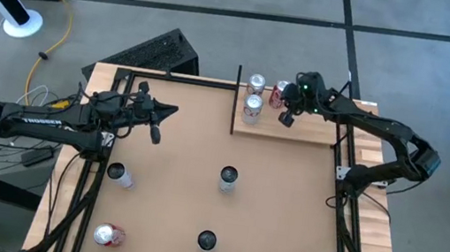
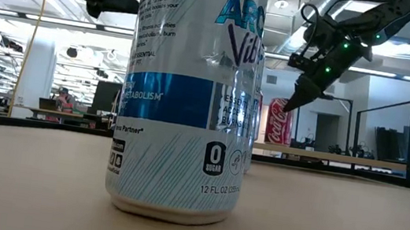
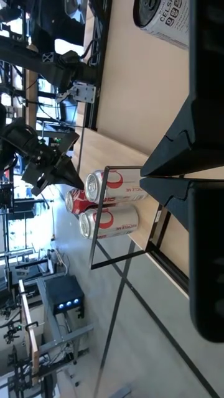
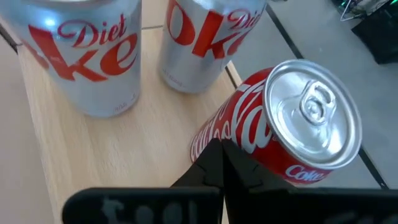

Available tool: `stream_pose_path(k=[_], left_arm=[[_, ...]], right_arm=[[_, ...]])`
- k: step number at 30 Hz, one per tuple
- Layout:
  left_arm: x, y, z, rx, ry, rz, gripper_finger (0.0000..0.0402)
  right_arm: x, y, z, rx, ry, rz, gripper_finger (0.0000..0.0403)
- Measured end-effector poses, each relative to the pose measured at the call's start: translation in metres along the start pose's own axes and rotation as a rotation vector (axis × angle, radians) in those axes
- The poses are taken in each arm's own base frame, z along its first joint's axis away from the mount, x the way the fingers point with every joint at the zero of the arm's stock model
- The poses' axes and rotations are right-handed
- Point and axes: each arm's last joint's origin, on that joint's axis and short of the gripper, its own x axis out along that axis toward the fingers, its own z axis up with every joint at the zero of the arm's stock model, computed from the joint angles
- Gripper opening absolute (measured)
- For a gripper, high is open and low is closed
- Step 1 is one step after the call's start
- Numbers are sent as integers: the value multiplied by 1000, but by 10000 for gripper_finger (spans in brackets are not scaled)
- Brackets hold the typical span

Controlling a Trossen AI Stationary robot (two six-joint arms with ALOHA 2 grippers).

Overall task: Place canned beverage on shelf
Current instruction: Put the right red-white soda can on the shelf, then put the red-white soda can on the shelf aligned with the other red-white soda can

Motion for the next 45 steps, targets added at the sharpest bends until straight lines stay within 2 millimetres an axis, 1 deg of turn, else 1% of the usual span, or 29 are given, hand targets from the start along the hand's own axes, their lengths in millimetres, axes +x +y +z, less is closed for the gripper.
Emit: stream_pose_path(k=[4, 7, 10, 13, 16, 19, 23, 26, 29, 31, 33, 37, 39, 41, 45], left_arm=[[0, 0, 0, -5, 0, 0, 0], [0, 0, 0, -5, 0, 0, 0], [0, 0, 0, -22, 0, 0, 0], [0, 0, -1, -70, 10, 0, 0], [0, -1, -4, -109, 39, -13, 0], [0, -2, -7, -152, 69, -63, 0], [-1, -6, -8, -215, 101, -193, 0], [-3, -9, 2, -232, 114, -324, 0], [-6, -13, 16, -253, 167, -446, 0], [-8, -21, 24, -243, 233, -536, 0], [-10, -35, 34, -222, 284, -634, 0], [-23, -74, 49, -116, 401, -800, 0], [-37, -92, 58, -56, 472, -847, 0], [-55, -109, 67, -8, 540, -868, 0], [-96, -139, 72, 11, 643, -919, 0]], right_arm=[[0, 0, 0, 0, 1, 1, 18], [-1, 5, -1, -8, 25, 22, 18], [-7, 15, 0, -33, 43, 60, 18], [-19, 32, 5, -50, 35, 107, 18], [-37, 52, 14, -50, -10, 161, 18], [-57, 78, 21, -58, -62, 238, 18], [-79, 115, 28, -71, -128, 360, 18], [-89, 144, 32, -83, -164, 433, 18], [-93, 172, 34, -96, -181, 437, 18], [-95, 191, 32, -121, -185, 420, 18], [-94, 208, 31, -137, -195, 408, 18], [-92, 237, 28, -144, -213, 398, 18], [-91, 247, 26, -139, -217, 393, 18], [-90, 257, 26, -116, -236, 396, 18], [-92, 273, 23, -66, -251, 404, 18]])
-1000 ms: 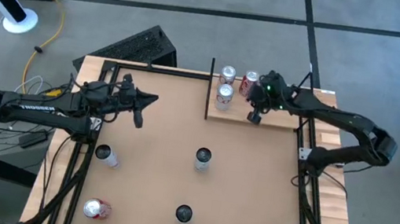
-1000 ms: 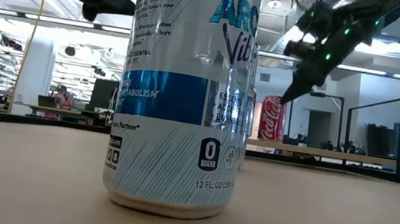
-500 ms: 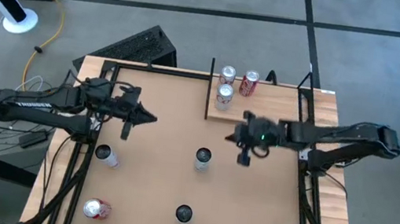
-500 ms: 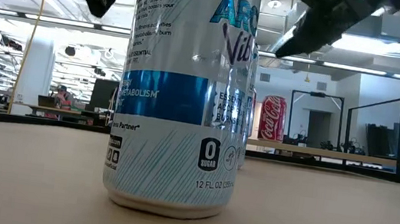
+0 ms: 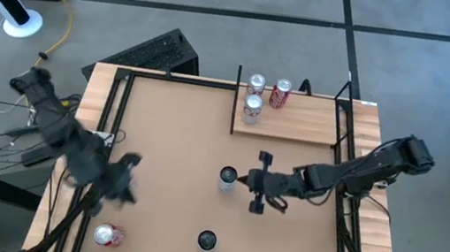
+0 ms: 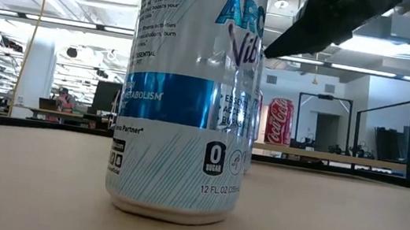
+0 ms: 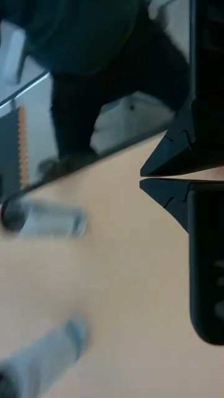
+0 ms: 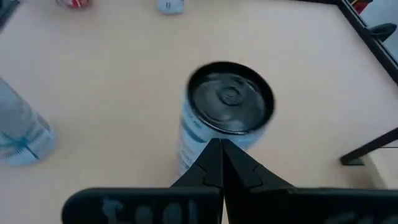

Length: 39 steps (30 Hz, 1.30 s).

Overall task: Place canned beverage on shelf
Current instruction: Put the red-white soda can on the shelf aligned with the other red-white soda can

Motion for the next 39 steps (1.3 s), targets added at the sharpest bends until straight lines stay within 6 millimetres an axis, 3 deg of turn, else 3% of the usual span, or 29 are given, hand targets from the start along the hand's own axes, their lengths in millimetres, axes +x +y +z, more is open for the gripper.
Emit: stream_pose_path(k=[6, 12, 18, 22, 35, 39], left_arm=[[16, -61, -32, 7, 119, -93, 0], [37, -89, -53, 168, 185, -106, 0], [55, -89, -60, 190, 224, -31, 6], [61, -82, -59, 181, 279, -8, 36], [73, -58, -44, -105, 447, -119, 231], [75, -52, -41, -160, 477, -135, 271]], right_arm=[[7, 21, -6, 22, -24, -25, 18], [6, 26, -5, 83, -53, -25, 18], [5, 26, -5, 111, -56, -26, 18], [5, 24, -5, 141, -53, -30, 20], [5, 24, -5, 149, -50, -30, 22], [5, 24, -5, 141, -49, -29, 22]])
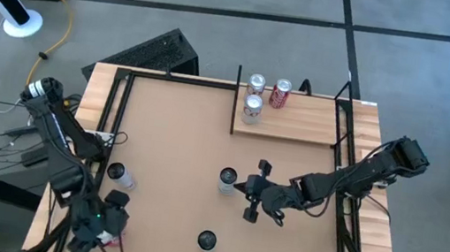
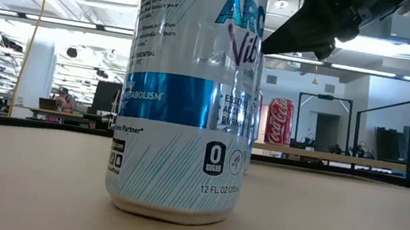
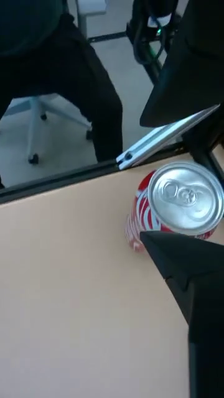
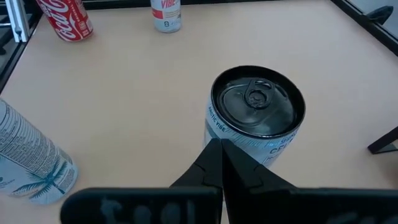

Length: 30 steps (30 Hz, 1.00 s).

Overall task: Place canned beverage on shelf
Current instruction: Put the red-white soda can on the shelf aligned with the other red-white soda can

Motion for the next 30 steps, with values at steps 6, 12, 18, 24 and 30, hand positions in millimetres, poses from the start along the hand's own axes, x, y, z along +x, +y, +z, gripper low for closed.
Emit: stream_pose_path(k=[6, 12, 18, 24, 30], left_arm=[[0, 6, 0, 27, -10, 78, 281], [3, 1, -5, -4, -7, 91, 281], [14, -5, -12, -27, 35, 103, 281], [32, -5, -14, -37, 87, 134, 281], [47, -7, -17, -32, 151, 145, 281]], right_arm=[[-2, 3, -1, -33, 4, 10, 22], [-5, 8, -4, -65, 14, 26, 22], [-8, 14, -7, -86, 18, 42, 22], [-8, 14, -7, -87, 13, 27, 22], [-8, 14, -7, -86, 12, 27, 22]])
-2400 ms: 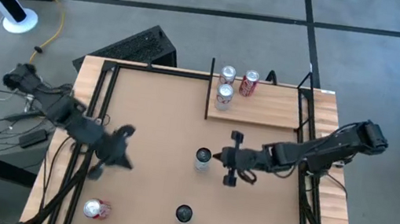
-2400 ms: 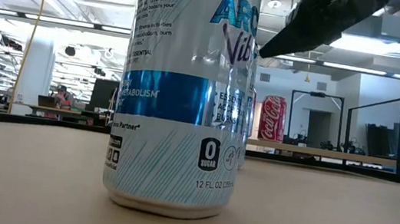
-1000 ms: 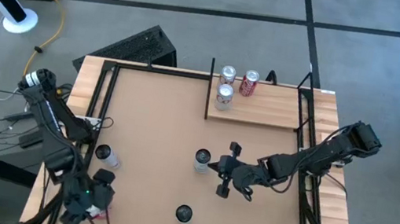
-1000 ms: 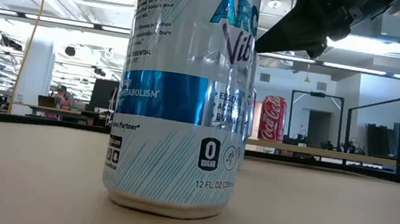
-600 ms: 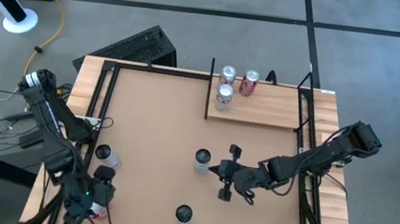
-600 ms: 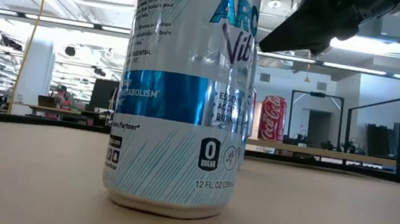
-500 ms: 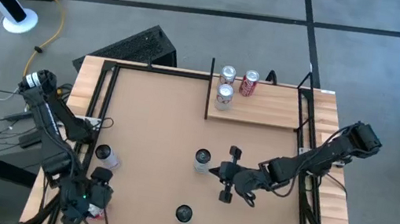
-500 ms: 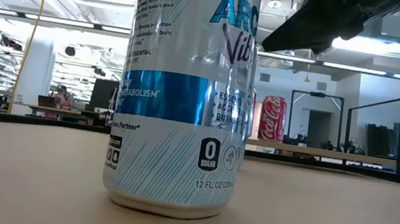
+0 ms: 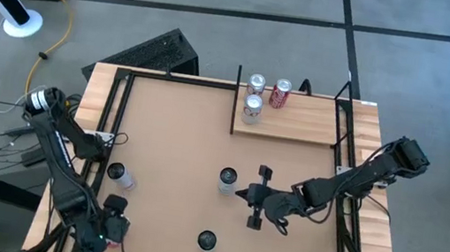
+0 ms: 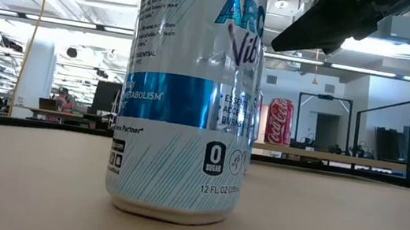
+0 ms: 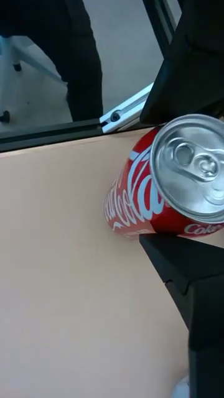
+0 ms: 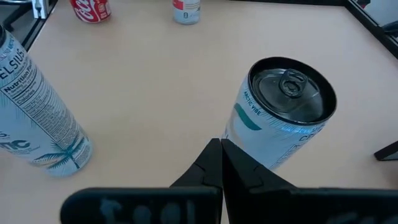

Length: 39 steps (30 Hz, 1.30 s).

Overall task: Place canned beverage on shelf
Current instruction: Put the red-white soda can on the shelf aligned with the other red-white soda can

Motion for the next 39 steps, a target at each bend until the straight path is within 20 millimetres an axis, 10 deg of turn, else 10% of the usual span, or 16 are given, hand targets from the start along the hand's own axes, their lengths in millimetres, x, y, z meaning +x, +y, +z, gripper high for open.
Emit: stream_pose_path(k=[39], left_arm=[[-1, 29, -11, -156, 167, 266, 281]], right_arm=[[1, -2, 0, 4, 0, -12, 22]])
